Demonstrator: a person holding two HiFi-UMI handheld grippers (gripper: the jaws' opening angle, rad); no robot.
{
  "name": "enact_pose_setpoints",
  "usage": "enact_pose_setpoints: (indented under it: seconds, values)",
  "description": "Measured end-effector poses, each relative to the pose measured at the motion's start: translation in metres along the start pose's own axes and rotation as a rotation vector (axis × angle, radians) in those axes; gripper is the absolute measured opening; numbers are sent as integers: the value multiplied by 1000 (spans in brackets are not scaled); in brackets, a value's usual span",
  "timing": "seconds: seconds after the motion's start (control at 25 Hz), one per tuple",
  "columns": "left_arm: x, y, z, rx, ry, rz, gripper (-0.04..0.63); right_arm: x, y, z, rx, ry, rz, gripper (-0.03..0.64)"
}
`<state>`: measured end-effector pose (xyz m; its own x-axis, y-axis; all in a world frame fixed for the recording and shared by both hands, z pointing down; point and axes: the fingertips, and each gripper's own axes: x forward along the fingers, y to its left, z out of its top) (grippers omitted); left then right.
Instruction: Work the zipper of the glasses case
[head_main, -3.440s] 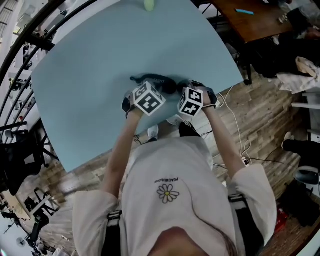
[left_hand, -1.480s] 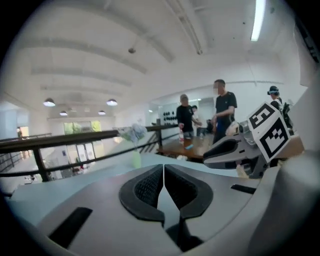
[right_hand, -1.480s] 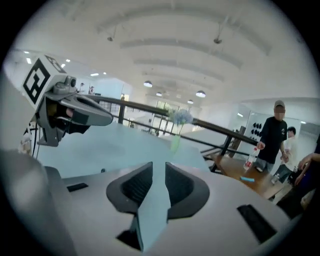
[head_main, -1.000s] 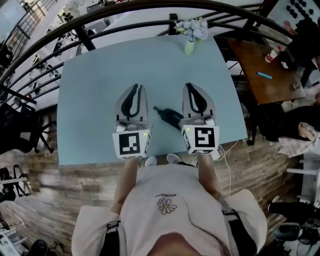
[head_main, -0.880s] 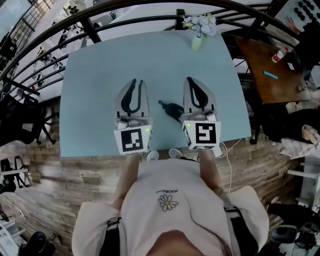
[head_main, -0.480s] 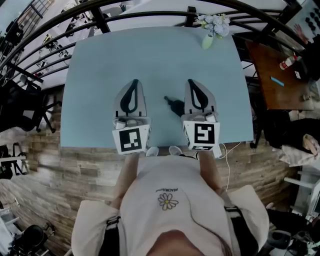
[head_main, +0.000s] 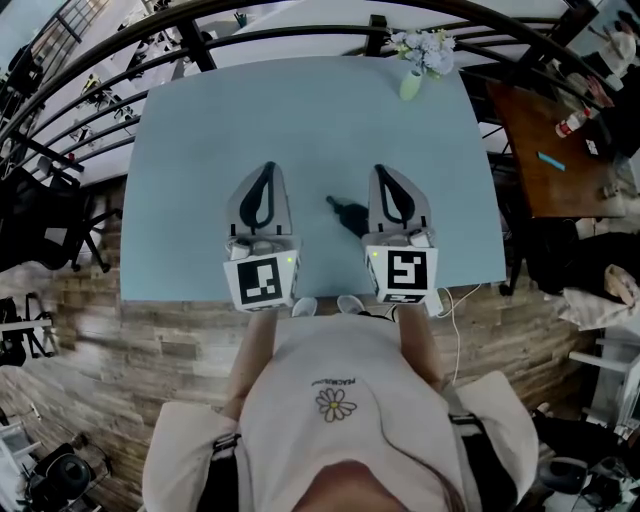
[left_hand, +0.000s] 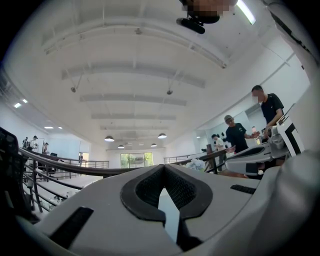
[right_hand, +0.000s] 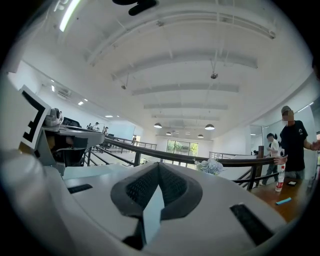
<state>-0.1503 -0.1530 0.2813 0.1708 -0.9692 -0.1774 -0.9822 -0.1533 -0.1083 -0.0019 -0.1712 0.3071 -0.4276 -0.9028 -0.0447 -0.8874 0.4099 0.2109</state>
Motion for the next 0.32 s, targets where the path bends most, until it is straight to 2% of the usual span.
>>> enact_pose_setpoints:
  seconds: [0.32]
  values:
    - [4, -4, -3, 12, 5, -15, 15, -1, -8, -6, 1, 26, -12, 8]
